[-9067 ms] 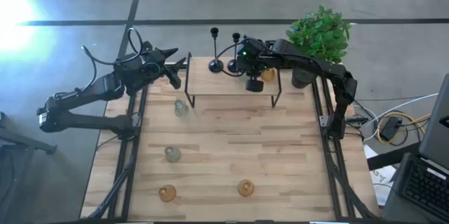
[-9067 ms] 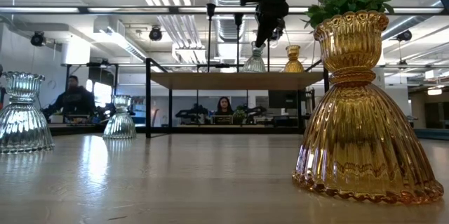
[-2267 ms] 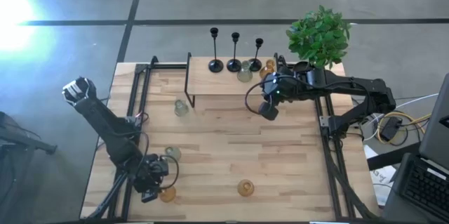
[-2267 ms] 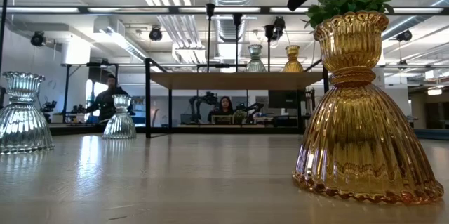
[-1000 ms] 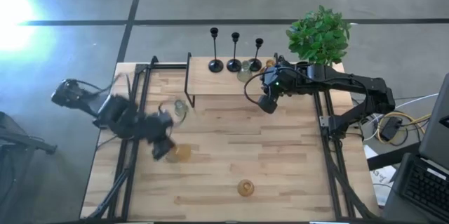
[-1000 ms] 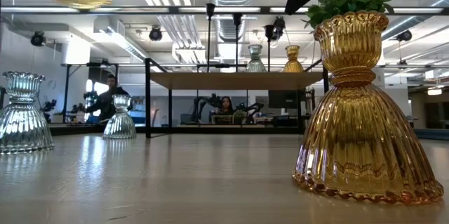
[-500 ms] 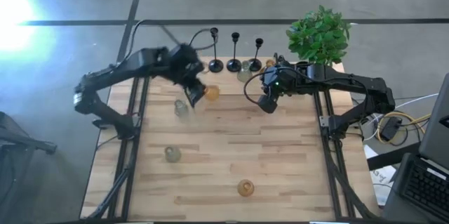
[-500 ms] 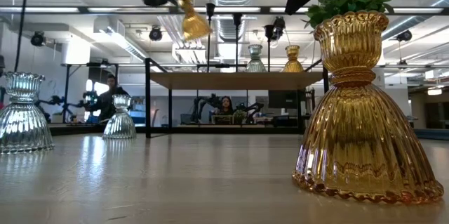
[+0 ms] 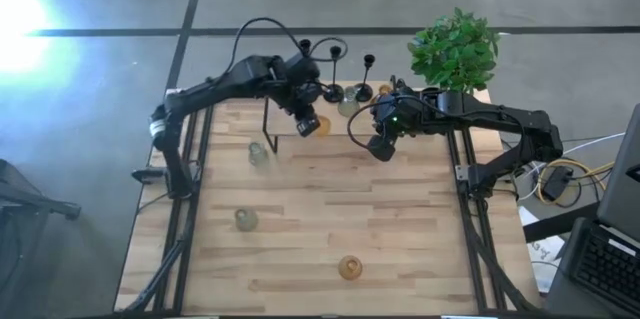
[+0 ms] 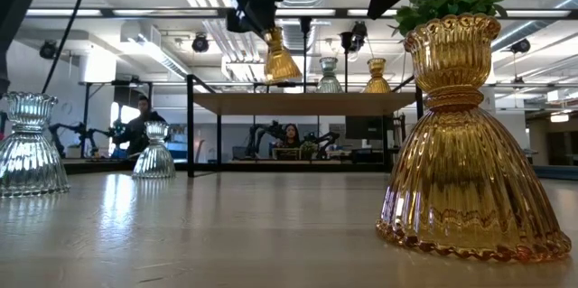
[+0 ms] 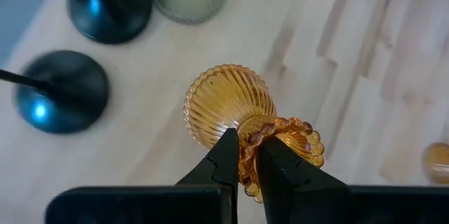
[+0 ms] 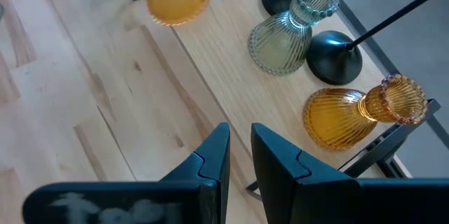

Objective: Pick & Place candle stick holders
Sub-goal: Put the left yellow candle holder on the shelf

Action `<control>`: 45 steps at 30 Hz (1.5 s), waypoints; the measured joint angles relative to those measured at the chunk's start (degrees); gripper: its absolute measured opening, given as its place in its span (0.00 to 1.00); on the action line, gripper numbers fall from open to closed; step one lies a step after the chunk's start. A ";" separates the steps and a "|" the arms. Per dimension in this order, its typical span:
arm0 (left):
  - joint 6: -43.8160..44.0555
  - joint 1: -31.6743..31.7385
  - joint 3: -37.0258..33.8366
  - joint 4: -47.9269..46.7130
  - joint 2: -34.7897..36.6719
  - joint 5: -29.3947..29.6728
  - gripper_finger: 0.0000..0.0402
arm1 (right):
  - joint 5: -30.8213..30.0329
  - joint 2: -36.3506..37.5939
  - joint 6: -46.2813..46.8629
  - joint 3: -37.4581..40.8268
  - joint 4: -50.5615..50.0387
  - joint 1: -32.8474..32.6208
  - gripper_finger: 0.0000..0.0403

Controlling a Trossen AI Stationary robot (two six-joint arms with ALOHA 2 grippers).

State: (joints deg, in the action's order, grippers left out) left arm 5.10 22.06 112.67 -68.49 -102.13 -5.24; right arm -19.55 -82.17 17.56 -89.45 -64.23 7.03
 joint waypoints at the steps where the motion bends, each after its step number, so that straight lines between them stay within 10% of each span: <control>1: -0.43 0.02 0.72 -0.36 -0.44 0.76 0.08 | 0.00 0.00 0.00 0.00 -0.02 0.00 0.13; 17: -0.56 0.00 3.18 -1.07 -0.17 3.88 0.08 | -0.09 0.00 -1.09 0.00 0.14 1.11 0.13; 37: 28.39 0.49 3.07 1.74 -2.37 7.13 0.08 | 0.15 0.00 -6.40 0.00 -0.05 5.81 0.13; 45: 21.32 -0.09 5.35 0.84 -2.66 7.41 0.08 | 0.33 0.00 -13.22 0.00 -0.25 6.92 0.13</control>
State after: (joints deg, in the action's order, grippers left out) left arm 26.42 21.98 118.02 -67.66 -104.79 2.16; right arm -19.22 -82.17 4.34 -89.45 -64.48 13.95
